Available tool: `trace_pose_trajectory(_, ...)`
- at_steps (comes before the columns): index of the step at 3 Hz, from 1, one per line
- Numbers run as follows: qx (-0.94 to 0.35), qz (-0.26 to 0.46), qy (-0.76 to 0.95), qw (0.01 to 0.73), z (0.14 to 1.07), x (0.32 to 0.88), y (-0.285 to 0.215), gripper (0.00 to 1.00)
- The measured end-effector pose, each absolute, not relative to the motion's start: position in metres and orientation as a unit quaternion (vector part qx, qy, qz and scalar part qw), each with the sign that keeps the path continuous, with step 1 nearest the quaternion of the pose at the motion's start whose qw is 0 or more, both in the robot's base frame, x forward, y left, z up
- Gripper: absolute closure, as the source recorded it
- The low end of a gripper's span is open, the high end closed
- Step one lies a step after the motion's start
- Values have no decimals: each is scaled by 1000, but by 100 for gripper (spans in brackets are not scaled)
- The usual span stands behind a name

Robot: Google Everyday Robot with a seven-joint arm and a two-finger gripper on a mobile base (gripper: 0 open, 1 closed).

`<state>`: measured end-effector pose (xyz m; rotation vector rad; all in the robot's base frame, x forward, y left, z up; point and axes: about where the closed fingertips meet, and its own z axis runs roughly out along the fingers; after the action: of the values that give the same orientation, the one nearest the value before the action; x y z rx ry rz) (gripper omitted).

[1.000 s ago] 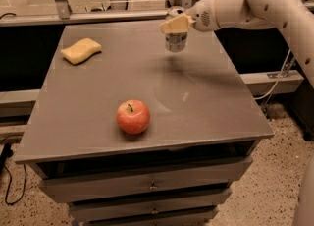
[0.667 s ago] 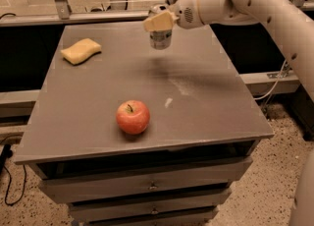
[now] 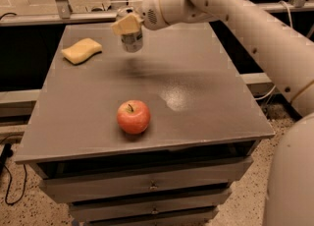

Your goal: Move 7up can near sponge

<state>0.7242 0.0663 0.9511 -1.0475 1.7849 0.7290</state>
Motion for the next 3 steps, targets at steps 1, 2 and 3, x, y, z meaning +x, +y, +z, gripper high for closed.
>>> trace_pose_trajectory(1,-433,295,720,455,946,734,104,100)
trace_pose_trajectory(2,-435,307,714,455,946,741,137,100)
trace_pose_trajectory(3,-427,326,714,449,936,743,157,100)
